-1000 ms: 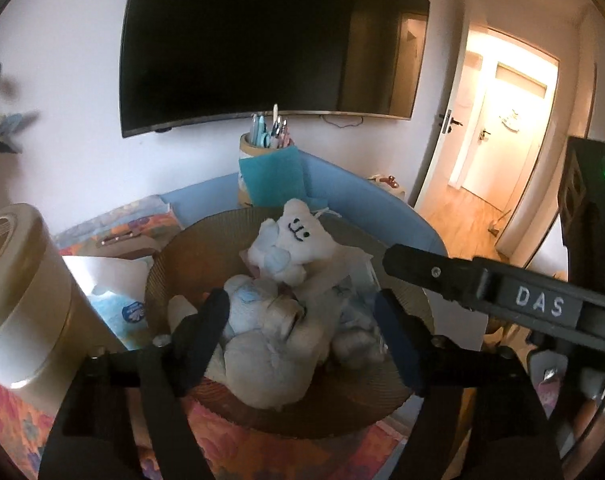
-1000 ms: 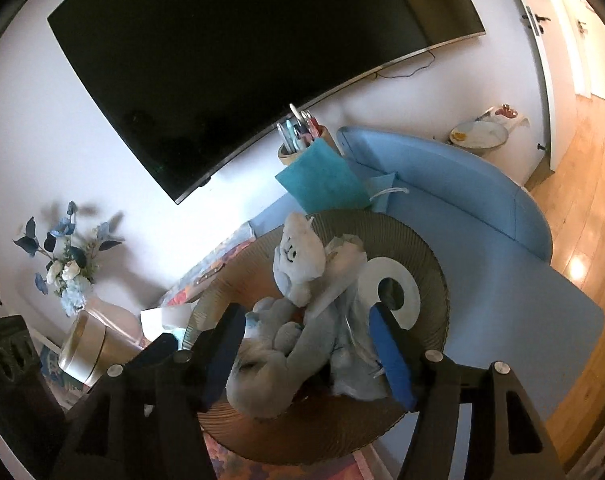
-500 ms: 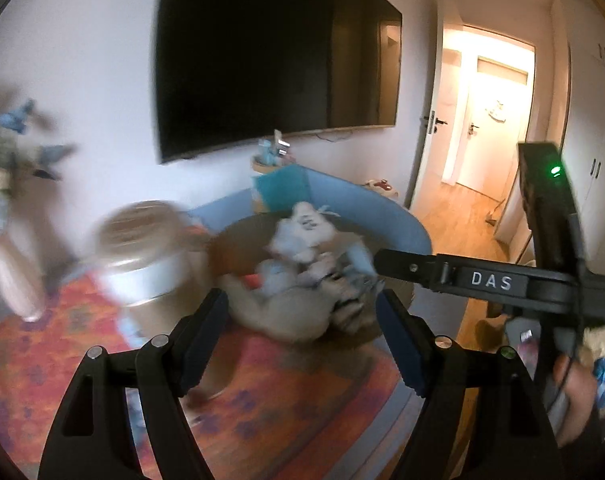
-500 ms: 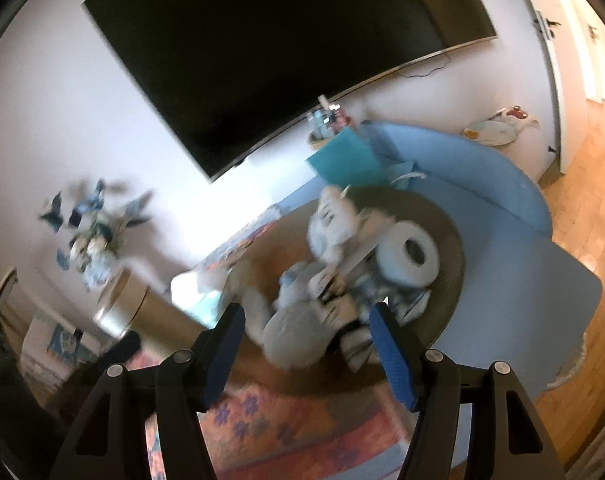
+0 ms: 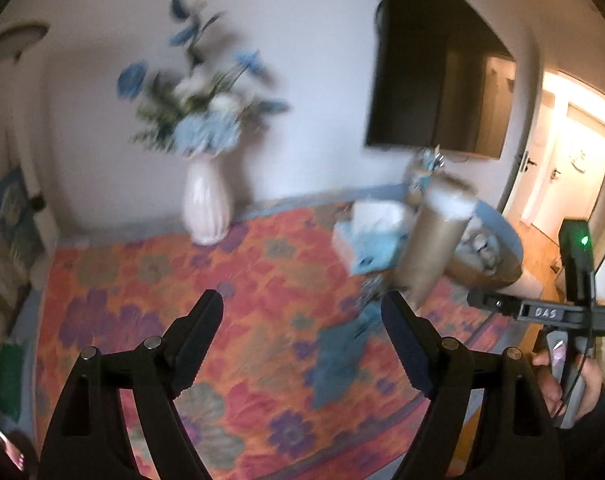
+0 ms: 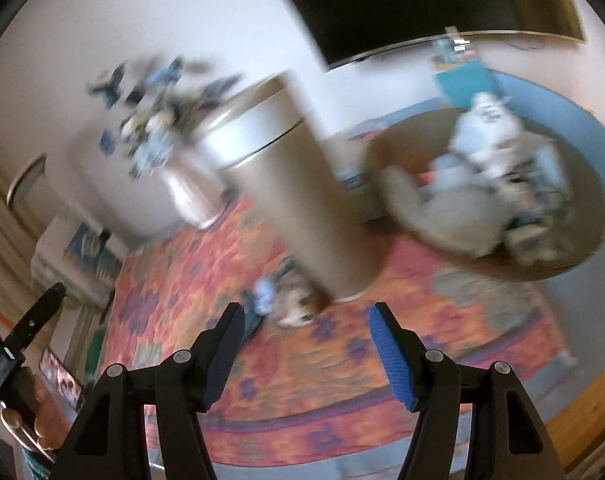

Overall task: Organize soft objects
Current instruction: 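Return both open grippers to the quilt, then grasp the teal cloth with the left gripper while the right grasps the brown bear plush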

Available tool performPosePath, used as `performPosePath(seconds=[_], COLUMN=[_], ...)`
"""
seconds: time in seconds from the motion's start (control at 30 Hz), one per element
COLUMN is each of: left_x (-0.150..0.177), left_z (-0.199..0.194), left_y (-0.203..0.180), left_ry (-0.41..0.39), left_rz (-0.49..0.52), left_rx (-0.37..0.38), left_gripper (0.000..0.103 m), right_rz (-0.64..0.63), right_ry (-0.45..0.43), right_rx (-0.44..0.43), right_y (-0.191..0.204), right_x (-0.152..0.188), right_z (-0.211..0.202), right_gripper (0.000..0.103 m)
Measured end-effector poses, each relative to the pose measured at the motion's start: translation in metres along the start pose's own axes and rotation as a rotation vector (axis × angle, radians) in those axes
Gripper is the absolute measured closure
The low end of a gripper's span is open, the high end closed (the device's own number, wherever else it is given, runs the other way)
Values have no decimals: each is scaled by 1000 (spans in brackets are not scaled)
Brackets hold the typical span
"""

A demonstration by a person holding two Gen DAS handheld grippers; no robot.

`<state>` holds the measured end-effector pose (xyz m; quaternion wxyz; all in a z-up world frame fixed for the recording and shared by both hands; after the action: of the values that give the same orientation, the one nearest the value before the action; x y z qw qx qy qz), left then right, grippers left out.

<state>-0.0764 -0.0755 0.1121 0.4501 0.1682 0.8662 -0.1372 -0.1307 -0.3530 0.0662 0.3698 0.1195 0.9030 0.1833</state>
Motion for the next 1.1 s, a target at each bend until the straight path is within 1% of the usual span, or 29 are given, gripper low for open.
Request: performPosePath(seconds=[0.17, 0.2, 0.27, 0.33, 0.4, 0.47, 0.63, 0.77, 0.83, 0.93, 0.97, 1.0, 1.03, 1.07, 1.1], left_x=[37, 45, 58, 68, 73, 73, 66, 67, 69, 71, 72, 72, 72, 72, 72], left_z=[44, 56, 68, 82, 91, 99, 117, 142, 153, 164, 167, 168, 167, 166, 163], left_y=[25, 29, 32, 30, 23, 10, -31, -47, -54, -63, -65, -66, -66, -66, -65], left_ry=[116, 145, 184, 219, 245, 268, 296, 352, 374, 378, 378, 365, 341, 331, 326], left_rz=[-2, -13, -32, -47, -44, -11, 121, 141, 152, 184, 187, 190, 205, 216, 208], left_rx=[-9, 3, 35, 88, 131, 158, 197, 226, 232, 188, 184, 174, 144, 141, 163], left_gripper=[23, 23, 23, 23, 23, 23, 23, 23, 23, 25, 36, 51, 62, 80, 95], right_rz=[-52, -54, -50, -36, -13, 14, 136, 207, 239, 277, 285, 289, 284, 272, 256], right_ry=[56, 68, 94, 118, 136, 144, 146, 156, 159, 165, 159, 143, 125, 121, 123], right_rx=[-2, -1, 6, 14, 19, 22, 8, -14, -28, -23, -22, -24, -22, -24, -29], right_y=[31, 34, 36, 35, 32, 28, 10, 0, -3, -8, -10, -10, -9, -8, -6], right_x=[15, 18, 23, 26, 28, 27, 19, 14, 12, 12, 13, 12, 11, 11, 12], right_z=[35, 41, 53, 64, 73, 79, 92, 101, 106, 116, 118, 118, 117, 117, 119], right_gripper=[40, 40, 40, 40, 40, 40, 40, 40, 40, 40, 40, 46, 51, 53, 55])
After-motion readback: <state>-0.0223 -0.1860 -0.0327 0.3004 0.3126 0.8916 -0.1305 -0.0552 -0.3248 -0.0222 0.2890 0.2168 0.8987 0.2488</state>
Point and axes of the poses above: each gripper's, at about its wrist camera, not at the fingertips, and z roughly the way its jaws point, y to its left, x to its underside, the point moved 4 cm from there along z, roughly the way its jaws point, and after that the axes turned 2 degrees about -x, right-handed, at the moved point
